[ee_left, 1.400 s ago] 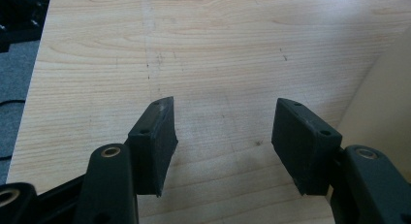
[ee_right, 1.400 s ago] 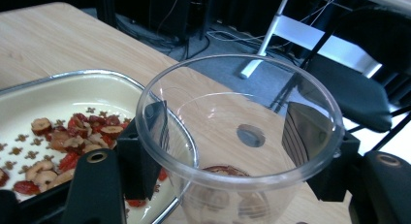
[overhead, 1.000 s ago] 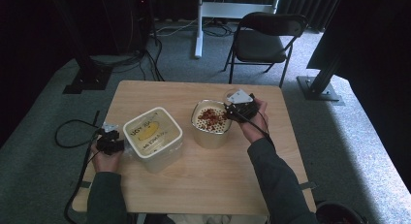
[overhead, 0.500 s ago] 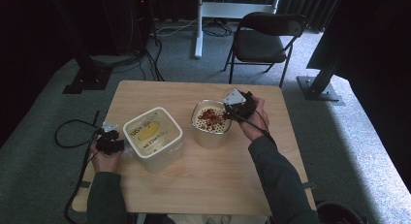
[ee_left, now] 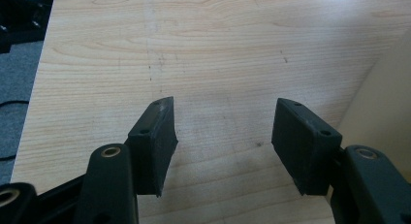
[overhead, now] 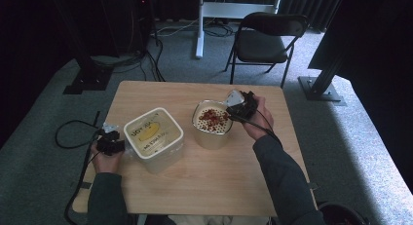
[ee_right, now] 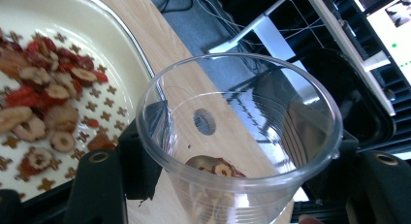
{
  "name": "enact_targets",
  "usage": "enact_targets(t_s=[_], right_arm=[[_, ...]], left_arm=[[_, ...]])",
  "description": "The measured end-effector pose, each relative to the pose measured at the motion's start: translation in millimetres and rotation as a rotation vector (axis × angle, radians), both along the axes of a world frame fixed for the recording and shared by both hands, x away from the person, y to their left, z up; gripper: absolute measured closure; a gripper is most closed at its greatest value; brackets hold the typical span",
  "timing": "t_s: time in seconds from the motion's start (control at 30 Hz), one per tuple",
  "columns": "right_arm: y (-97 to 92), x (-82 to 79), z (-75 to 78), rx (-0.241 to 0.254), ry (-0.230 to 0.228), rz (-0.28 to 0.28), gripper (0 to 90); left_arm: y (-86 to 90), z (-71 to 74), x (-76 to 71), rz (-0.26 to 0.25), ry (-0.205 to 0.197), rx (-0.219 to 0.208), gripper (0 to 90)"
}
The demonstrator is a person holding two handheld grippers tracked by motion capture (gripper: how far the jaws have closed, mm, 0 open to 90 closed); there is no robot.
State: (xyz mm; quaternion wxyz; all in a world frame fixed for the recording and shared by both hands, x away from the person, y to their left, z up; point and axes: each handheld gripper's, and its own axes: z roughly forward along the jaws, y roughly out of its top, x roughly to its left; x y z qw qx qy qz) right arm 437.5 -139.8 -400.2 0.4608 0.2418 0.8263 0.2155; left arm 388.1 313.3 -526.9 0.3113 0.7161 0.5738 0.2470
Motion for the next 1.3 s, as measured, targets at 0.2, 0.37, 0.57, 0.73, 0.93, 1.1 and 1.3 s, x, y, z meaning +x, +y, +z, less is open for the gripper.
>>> enact_targets(t_s=[0.2, 0.37, 0.57, 0.73, 0.93, 1.1, 1.3], right_arm=[[3.1, -1.1, -2.5, -0.111, -0.017, -0.001, 34.1], [7.2, -2.3, -2.2, -0.161, -0.034, 0.010, 34.2], [14.1, -4.3, -4.7, -0.257, -0.065, 0.024, 34.2], [20.9, -7.1, -6.2, -0.352, -0.102, 0.048, 34.2], [25.9, -9.4, -7.9, -0.417, -0.131, 0.055, 34.2], [29.5, -11.8, -7.4, -0.486, -0.169, 0.065, 34.2], [31.9, -13.7, -10.1, -0.597, -0.203, 0.086, 34.2]], left_arm=[[-0.1, 0.0, 0.1, -0.001, 0.000, 0.002, 42.2], [-0.1, 0.1, 0.0, -0.001, -0.001, 0.000, 42.2], [0.0, 0.2, 0.1, -0.002, 0.002, 0.001, 42.2], [0.0, 0.2, 0.0, -0.002, 0.001, 0.000, 42.2], [0.0, 0.1, 0.0, -0.001, 0.000, 0.000, 42.2], [0.0, 0.1, 0.0, -0.001, -0.001, 0.000, 42.2], [0.0, 0.0, 0.0, -0.001, 0.000, 0.000, 42.2]])
